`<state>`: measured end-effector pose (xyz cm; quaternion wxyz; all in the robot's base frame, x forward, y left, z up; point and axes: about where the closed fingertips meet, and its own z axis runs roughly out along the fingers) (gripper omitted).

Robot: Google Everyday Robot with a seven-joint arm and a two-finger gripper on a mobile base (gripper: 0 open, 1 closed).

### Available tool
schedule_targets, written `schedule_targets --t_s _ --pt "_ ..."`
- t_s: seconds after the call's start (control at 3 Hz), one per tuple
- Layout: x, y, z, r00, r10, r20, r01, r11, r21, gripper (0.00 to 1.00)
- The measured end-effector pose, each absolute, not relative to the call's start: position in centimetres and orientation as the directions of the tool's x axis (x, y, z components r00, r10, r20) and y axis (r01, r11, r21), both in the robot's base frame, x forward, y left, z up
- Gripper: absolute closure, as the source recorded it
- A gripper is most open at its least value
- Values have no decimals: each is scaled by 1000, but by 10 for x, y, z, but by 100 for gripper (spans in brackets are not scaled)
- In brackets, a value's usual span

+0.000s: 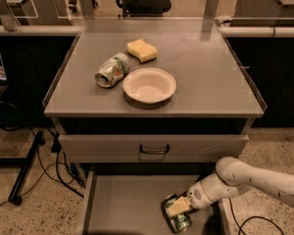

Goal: Pick green can from middle drawer and place on counter

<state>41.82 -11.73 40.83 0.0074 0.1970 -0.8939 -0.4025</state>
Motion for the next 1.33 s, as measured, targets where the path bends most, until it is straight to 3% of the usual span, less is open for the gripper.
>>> schedule_targets --t_s 0.67,1.33 --pt "416 -126 441 -925 -331 -188 -364 623 692 100" --pt "396 -163 566 -915 -189 -356 -371 738 564 100"
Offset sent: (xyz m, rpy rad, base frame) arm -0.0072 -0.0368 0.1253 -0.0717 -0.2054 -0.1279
